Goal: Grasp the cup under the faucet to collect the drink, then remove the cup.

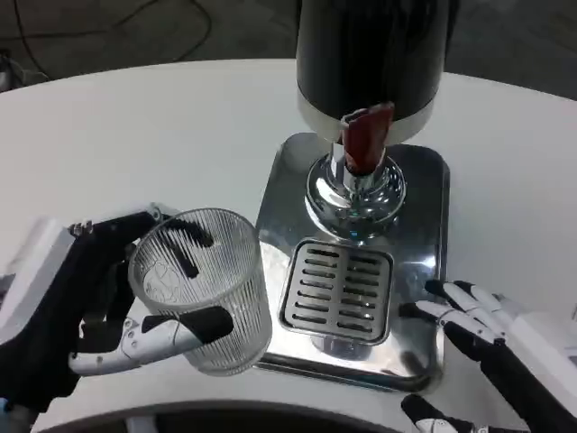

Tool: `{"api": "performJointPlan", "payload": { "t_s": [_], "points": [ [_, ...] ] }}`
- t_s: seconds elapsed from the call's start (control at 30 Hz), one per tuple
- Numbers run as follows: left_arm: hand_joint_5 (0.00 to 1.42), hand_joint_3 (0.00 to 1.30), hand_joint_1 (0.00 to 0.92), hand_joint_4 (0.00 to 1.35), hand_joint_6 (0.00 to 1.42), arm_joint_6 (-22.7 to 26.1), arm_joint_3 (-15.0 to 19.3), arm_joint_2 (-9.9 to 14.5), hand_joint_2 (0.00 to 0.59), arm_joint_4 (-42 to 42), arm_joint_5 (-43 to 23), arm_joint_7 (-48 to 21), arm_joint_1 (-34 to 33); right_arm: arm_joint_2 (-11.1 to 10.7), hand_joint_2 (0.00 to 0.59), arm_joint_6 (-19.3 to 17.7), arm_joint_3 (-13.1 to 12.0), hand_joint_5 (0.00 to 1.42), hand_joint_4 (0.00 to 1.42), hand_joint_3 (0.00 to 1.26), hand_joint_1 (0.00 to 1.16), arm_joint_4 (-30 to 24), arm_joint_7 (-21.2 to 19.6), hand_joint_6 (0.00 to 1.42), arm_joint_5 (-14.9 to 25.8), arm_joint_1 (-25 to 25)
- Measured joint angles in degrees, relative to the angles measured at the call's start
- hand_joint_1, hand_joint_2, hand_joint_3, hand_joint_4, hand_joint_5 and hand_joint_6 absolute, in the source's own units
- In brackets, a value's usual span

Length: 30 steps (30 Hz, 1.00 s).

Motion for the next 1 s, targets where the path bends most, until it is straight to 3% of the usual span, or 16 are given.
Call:
{"api": "performJointPlan", "payload": {
  "t_s": [0.1,0.5,1.0],
  "points": [
    [1.32,1.04,0.535,1.14,1.42,-0.01,-0.46,0.41,0.127,0.83,0.13,-0.09,-2.04,-0.10,0.398,0.00,-1.28,0.00,0.03,0.18,0.46,0.00,0.00,0.00,0.62,-1.26],
    [1.32,1.04,0.535,1.14,1.42,-0.06,-5.13,-0.35,0.127,3.60,2.98,0.07,-4.44,0.87,0.398,0.00,-1.59,0.01,0.04,0.18,0.46,-0.96,-0.17,0.00,0.87,0.35],
    [1.32,1.03,0.535,1.14,1.42,-0.61,-8.71,-1.01,0.127,9.95,6.56,2.28,-9.71,2.00,0.398,-0.19,-5.11,0.03,0.07,0.18,0.46,-3.28,-0.36,0.00,2.26,2.73]
  ]
}}
